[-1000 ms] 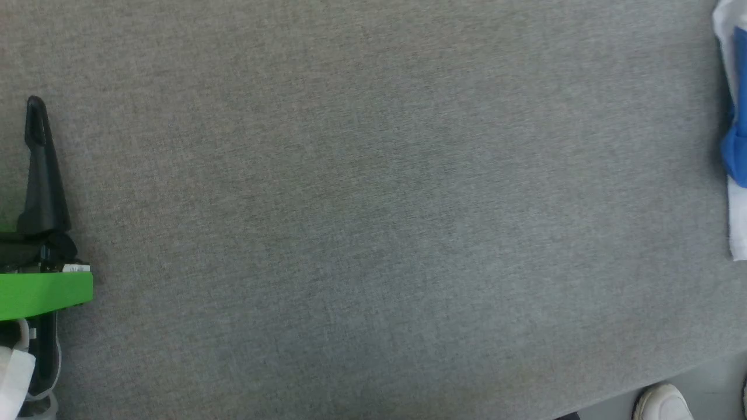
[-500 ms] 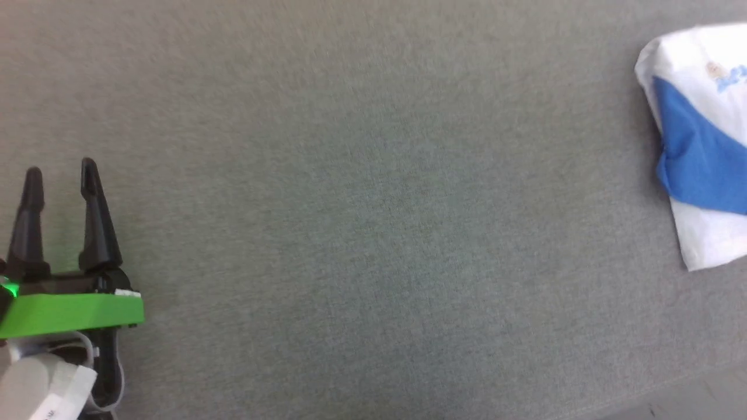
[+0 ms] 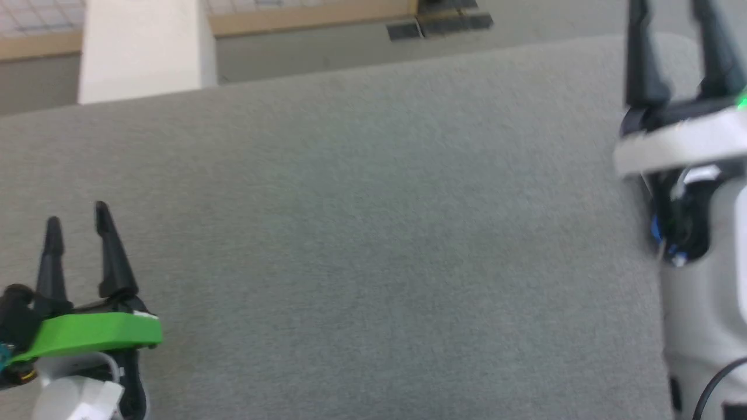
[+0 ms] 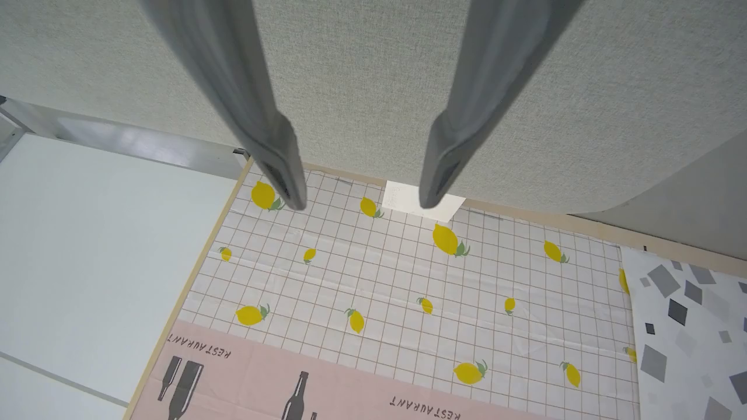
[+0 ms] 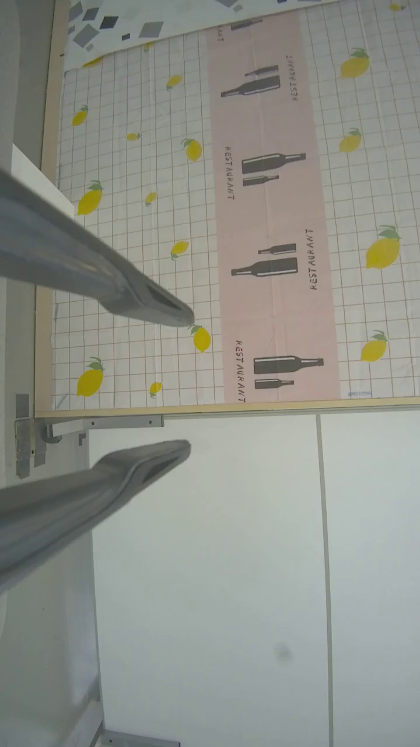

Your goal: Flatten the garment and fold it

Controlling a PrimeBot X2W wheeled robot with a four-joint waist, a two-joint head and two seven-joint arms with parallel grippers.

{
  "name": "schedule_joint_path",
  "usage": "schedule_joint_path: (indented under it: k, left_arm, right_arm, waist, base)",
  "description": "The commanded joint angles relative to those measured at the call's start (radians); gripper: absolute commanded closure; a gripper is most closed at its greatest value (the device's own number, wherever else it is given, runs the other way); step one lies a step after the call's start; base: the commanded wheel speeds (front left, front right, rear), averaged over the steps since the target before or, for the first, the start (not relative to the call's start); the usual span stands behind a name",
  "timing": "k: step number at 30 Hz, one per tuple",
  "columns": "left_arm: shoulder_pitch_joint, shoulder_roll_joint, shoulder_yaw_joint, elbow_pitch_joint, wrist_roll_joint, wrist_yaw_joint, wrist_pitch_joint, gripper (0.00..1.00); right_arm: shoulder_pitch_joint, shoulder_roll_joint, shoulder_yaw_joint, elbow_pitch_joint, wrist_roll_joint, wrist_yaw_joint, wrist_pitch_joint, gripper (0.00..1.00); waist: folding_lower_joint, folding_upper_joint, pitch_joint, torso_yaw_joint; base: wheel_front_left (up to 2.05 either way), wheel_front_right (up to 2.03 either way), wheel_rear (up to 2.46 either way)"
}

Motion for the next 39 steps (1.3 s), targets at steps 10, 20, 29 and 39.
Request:
schedule_joint_path:
  k: [10,20,29,39]
  left_arm:
    - [-0.016,-0.029,-0.064,0.070,0.047,0.016,-0.007,0.00]
    - [0.001,-0.045,-0.146,0.131,0.091,0.010,0.003,0.00]
    - [0.017,-0.037,-0.210,0.193,0.148,0.012,0.006,0.00]
    - [0.040,-0.045,-0.240,0.246,0.145,0.000,0.004,0.00]
  right_arm:
    - [0.260,0.054,-0.007,0.037,0.032,-0.002,-0.128,0.00]
    - [0.426,0.054,0.005,0.110,0.032,-0.002,-0.168,0.00]
    - [0.493,0.054,0.000,0.123,-0.053,-0.002,-0.174,0.00]
    - [0.539,0.054,-0.011,0.132,-0.068,-0.002,-0.151,0.00]
  waist:
    - [0.0001,0.0065,-0.155,0.163]
    - [0.0001,0.0065,-0.198,0.188]
    - [0.0001,0.0065,-0.213,0.180]
    - [0.0001,0.0065,-0.221,0.180]
  base:
    - [0.00,0.00,0.00]
    - [0.00,0.00,0.00]
    - [0.00,0.00,0.00]
    - [0.00,0.00,0.00]
